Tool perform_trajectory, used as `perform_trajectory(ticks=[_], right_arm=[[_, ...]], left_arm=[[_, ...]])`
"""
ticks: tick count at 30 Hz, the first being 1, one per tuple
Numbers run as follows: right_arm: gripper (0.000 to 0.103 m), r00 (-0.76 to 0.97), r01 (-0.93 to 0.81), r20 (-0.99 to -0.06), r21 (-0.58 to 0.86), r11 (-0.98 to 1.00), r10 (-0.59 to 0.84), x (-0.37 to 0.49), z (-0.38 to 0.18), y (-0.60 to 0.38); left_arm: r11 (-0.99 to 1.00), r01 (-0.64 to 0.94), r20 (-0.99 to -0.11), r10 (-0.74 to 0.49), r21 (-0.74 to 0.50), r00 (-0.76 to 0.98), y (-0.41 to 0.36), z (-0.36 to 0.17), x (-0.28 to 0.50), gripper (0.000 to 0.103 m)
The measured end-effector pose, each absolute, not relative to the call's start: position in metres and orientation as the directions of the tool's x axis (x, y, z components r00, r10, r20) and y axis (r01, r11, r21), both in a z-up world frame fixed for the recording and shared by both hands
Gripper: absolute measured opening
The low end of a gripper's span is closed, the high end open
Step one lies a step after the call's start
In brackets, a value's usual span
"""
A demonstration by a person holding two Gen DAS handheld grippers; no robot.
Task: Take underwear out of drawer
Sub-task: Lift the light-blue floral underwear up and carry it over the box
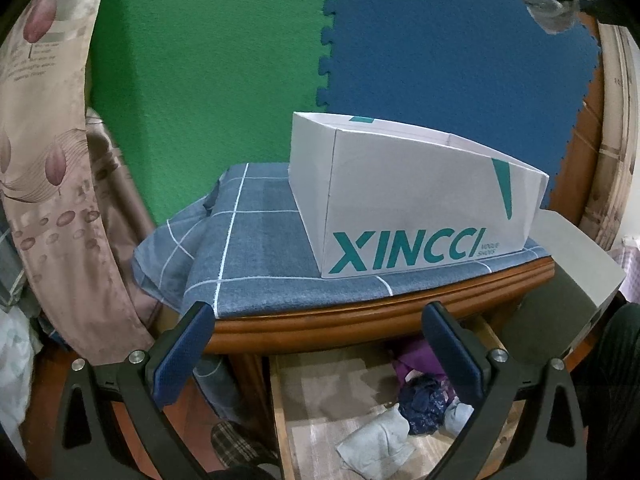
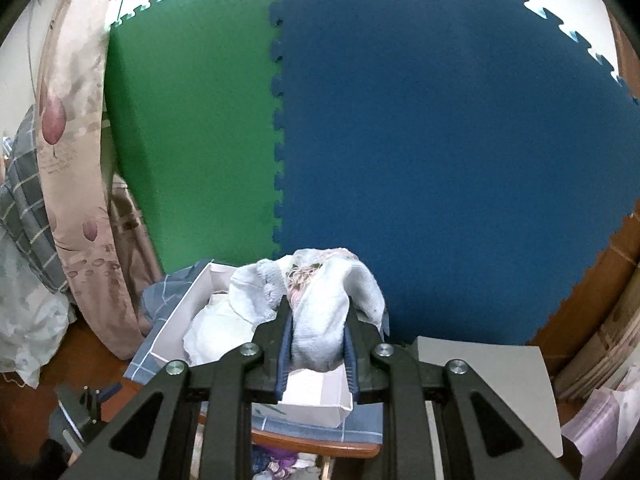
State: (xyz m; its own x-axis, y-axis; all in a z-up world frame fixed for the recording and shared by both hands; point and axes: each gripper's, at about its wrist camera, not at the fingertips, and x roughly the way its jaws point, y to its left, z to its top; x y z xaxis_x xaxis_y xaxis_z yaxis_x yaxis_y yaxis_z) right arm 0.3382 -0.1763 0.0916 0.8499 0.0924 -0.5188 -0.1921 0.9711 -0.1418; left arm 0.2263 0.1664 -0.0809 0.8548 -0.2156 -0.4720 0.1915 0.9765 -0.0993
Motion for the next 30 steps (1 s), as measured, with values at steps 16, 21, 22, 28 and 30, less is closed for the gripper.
perform_trajectory(ticks=[16, 21, 22, 28, 30], right_arm=[[0.022, 0.828, -0.163, -0.560, -0.182, 0.970, 0.035, 0.380, 0.059, -0.162], [0.022, 0.818, -0.159, -0.575, -0.184, 0.970, 0.025, 0.391, 0.047, -0.162], [0.022, 0.816, -0.156, -0.578, -0.187, 0.970, 0.020, 0.392, 0.044, -0.162], [0.022, 0.798, -0.151, -0.602, -0.189, 0.970, 0.007, 0.404, 0.025, -0.161], [0.022, 0.791, -0.151, -0.612, -0.190, 0.970, 0.003, 0.407, 0.017, -0.161]], left_arm=[[0.974, 0.201, -0.480, -0.227, -0.107, 0.847, 0.164, -0.081, 0.227, 0.102], [0.974, 0.200, -0.481, -0.227, -0.108, 0.847, 0.164, -0.081, 0.228, 0.102], [0.974, 0.201, -0.481, -0.228, -0.109, 0.847, 0.164, -0.081, 0.228, 0.102], [0.973, 0.205, -0.485, -0.232, -0.109, 0.843, 0.163, -0.083, 0.228, 0.102], [0.972, 0.207, -0.485, -0.234, -0.109, 0.843, 0.164, -0.083, 0.228, 0.102]])
